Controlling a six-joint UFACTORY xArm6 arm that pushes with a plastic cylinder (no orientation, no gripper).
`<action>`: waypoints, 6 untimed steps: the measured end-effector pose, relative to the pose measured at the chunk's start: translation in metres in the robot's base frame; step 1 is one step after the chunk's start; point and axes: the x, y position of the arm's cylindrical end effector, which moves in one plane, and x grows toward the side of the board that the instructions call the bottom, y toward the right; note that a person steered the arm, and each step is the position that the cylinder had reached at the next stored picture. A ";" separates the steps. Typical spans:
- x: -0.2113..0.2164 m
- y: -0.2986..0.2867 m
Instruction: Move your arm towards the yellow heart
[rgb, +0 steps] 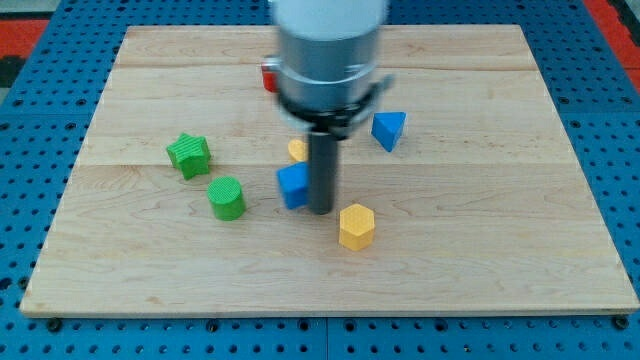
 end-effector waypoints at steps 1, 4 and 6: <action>-0.017 0.029; -0.021 -0.084; -0.092 -0.126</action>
